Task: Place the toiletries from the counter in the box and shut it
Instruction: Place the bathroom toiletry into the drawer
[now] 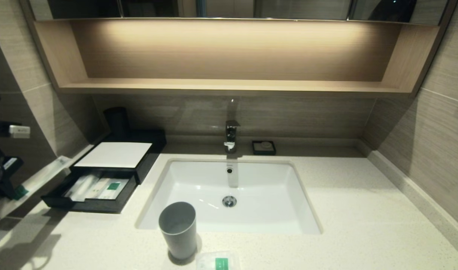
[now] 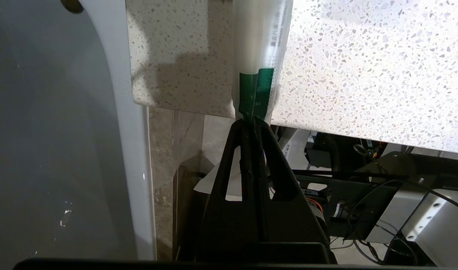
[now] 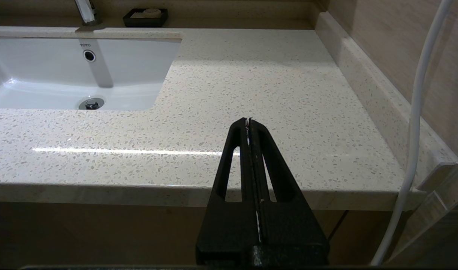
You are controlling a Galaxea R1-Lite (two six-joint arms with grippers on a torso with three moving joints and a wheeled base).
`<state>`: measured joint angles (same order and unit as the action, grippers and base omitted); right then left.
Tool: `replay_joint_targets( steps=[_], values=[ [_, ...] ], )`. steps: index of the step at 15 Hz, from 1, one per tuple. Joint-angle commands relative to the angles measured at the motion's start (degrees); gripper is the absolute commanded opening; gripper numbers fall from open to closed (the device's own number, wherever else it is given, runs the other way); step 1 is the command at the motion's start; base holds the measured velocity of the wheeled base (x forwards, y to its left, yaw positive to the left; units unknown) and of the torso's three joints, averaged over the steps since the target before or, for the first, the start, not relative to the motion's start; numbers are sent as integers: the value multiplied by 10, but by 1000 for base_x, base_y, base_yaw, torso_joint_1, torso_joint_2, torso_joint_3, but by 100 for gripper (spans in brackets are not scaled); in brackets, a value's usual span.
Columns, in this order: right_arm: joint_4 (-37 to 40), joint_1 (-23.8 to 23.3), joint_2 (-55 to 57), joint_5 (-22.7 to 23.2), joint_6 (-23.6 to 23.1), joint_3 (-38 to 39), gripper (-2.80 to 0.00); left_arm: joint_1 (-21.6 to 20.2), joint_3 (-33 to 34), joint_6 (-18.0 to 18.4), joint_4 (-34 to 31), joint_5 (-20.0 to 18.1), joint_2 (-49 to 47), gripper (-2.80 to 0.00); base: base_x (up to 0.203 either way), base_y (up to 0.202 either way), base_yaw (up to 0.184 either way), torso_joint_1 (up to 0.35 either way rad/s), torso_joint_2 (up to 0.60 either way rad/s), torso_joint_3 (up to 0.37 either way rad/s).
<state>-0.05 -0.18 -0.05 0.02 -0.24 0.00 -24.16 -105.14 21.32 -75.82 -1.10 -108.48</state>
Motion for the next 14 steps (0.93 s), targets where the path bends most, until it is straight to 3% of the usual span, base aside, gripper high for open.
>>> replay_joint_targets(
  steps=[1, 14],
  values=[
    [0, 0, 0, 0, 0, 1, -280, 1, -12, 1, -6, 0, -33, -280, 0, 0, 0, 0, 0, 0],
    [0, 0, 0, 0, 0, 1, -280, 2, -47, 1, -18, 1, -96, -280, 0, 0, 0, 0, 0, 0]
  ],
)
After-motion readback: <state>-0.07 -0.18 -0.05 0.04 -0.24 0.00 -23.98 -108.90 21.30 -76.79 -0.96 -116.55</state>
